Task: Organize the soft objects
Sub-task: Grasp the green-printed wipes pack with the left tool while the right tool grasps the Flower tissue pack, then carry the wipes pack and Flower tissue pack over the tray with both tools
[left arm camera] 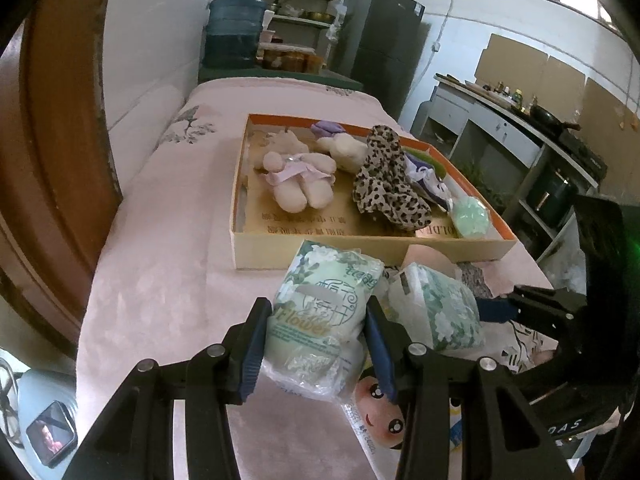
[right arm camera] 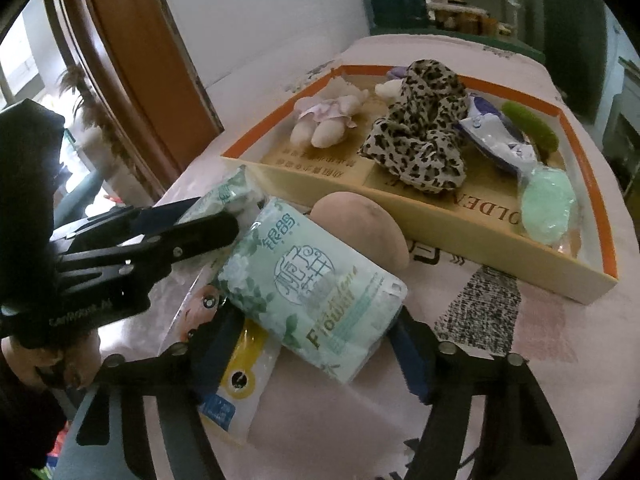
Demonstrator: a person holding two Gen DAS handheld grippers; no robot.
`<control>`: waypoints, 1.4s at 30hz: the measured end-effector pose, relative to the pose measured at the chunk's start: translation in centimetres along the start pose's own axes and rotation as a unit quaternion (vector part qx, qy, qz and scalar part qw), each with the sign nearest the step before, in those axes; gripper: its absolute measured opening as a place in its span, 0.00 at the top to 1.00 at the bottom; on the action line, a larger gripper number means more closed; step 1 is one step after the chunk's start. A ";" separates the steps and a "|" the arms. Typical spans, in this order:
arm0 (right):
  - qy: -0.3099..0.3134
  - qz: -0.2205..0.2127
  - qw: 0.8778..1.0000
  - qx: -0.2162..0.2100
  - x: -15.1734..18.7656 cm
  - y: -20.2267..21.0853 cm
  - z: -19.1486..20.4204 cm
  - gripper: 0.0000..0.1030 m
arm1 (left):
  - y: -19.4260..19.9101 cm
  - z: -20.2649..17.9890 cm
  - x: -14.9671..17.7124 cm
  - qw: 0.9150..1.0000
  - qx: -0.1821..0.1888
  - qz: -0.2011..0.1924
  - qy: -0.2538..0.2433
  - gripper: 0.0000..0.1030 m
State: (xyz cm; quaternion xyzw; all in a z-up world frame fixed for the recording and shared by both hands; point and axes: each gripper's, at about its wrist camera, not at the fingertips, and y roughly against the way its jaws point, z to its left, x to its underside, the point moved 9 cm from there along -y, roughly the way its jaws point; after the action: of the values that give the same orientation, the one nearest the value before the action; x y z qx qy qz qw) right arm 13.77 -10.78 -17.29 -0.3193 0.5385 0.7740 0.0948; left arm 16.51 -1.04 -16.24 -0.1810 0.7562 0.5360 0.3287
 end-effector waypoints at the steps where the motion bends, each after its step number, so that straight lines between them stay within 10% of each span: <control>1: 0.000 -0.002 1.000 0.000 0.1 0.2 0.0 0.32 | 0.1 0.0 -0.1 1.000 0.000 -0.002 0.000 0.55; 42: -0.034 -0.116 0.991 0.053 -6.5 10.6 -6.1 0.33 | 4.3 -5.5 -9.7 0.995 0.012 -0.095 -0.002 0.55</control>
State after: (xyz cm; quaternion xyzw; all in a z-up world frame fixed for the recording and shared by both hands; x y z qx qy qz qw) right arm 16.06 -19.22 -6.52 -0.3479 0.5343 0.7387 0.2187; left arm 19.09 -5.39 -5.45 -0.2467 0.7414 0.4934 0.3820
